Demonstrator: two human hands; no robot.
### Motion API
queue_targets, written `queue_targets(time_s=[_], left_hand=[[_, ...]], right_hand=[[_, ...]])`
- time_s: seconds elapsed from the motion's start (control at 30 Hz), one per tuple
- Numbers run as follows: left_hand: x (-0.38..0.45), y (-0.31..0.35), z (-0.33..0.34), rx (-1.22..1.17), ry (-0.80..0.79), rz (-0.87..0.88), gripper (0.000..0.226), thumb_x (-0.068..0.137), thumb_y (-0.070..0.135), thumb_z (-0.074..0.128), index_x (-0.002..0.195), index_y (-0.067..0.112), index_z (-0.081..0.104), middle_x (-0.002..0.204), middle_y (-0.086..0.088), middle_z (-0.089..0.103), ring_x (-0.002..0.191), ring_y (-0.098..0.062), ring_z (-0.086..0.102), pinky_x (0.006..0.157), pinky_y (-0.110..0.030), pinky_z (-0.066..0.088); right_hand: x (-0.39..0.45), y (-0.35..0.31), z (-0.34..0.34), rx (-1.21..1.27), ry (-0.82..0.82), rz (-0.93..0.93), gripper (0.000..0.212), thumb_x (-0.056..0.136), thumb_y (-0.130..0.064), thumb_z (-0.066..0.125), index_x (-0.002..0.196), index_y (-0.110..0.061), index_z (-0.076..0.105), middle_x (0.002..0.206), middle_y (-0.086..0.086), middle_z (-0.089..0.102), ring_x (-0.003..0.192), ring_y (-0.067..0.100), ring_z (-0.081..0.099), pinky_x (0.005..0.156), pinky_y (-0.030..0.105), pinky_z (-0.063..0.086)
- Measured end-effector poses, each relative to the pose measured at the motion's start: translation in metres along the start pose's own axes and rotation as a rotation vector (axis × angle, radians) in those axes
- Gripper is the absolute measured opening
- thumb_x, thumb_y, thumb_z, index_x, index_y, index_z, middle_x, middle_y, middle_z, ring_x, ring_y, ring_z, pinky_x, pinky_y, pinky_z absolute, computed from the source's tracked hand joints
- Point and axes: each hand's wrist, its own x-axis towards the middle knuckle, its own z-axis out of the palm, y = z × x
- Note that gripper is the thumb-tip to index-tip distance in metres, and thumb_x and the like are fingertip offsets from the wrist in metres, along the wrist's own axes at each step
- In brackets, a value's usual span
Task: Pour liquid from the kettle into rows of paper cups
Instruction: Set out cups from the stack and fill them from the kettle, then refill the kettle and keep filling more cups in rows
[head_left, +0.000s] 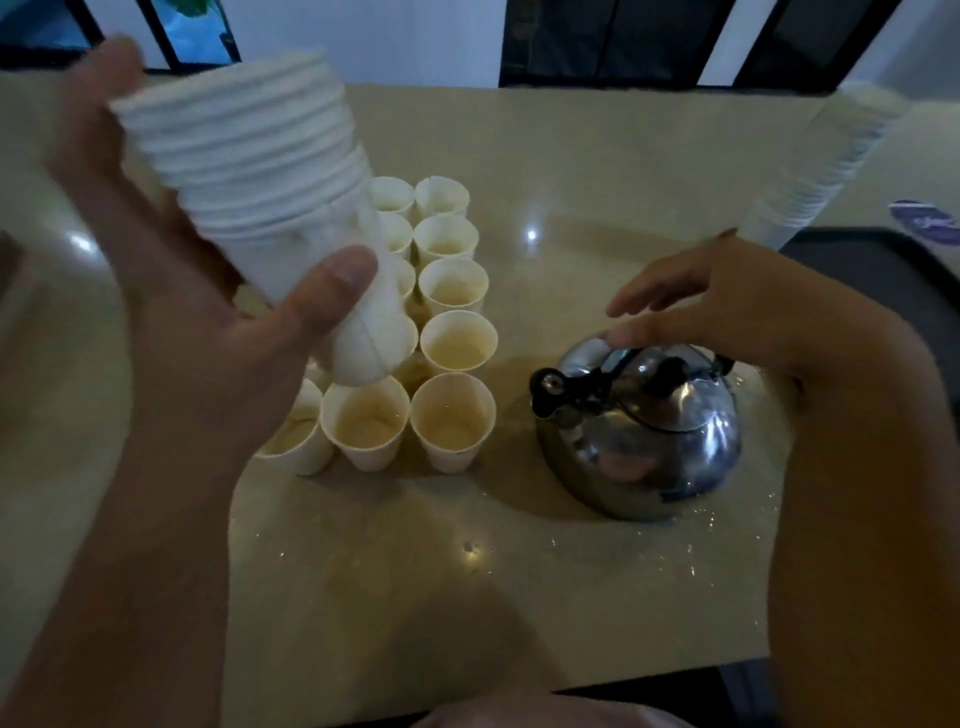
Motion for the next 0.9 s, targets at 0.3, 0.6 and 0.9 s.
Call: queue_targets(time_s=[0.3, 0.6, 0.9], left_hand=[[0.033, 0.017, 0.136, 0.034, -0.399, 0.098, 0.07, 0.074, 0.018, 0.082, 0.121, 0.023, 0.031, 0.113, 0.011, 0.045, 0.089, -0.001, 0.058, 0.064, -0.032, 0.057], [0.063, -0.03, 0.236, 0.331, -0.63, -0.073, 0.071, 0.069, 0.018, 0.086, 0.124, 0.025, 0.042, 0.101, 0.008, 0.051, 0.084, -0.015, 0.054, 0.065, -0.026, 0.039], [0.09, -0.047, 0.285, 0.442, -0.694, -0.038, 0.105, 0.066, 0.018, 0.09, 0.152, 0.03, 0.03, 0.136, -0.011, 0.049, 0.124, -0.027, 0.049, 0.094, -0.028, 0.036]], right_hand=[[-0.008, 0.053, -0.008, 0.197, 0.082, 0.005, 0.023, 0.07, -0.037, 0.085, 0.092, -0.032, 0.08, 0.082, -0.016, 0.076, 0.076, -0.007, 0.066, 0.061, 0.0, 0.041], [-0.008, 0.082, -0.015, 0.337, 0.175, 0.028, 0.024, 0.073, -0.034, 0.085, 0.096, -0.034, 0.079, 0.085, -0.018, 0.076, 0.083, -0.005, 0.069, 0.07, 0.001, 0.048], [-0.013, 0.108, -0.019, 0.442, 0.232, 0.023, 0.026, 0.075, -0.03, 0.084, 0.101, -0.028, 0.08, 0.088, -0.013, 0.078, 0.09, 0.003, 0.072, 0.088, 0.02, 0.052]])
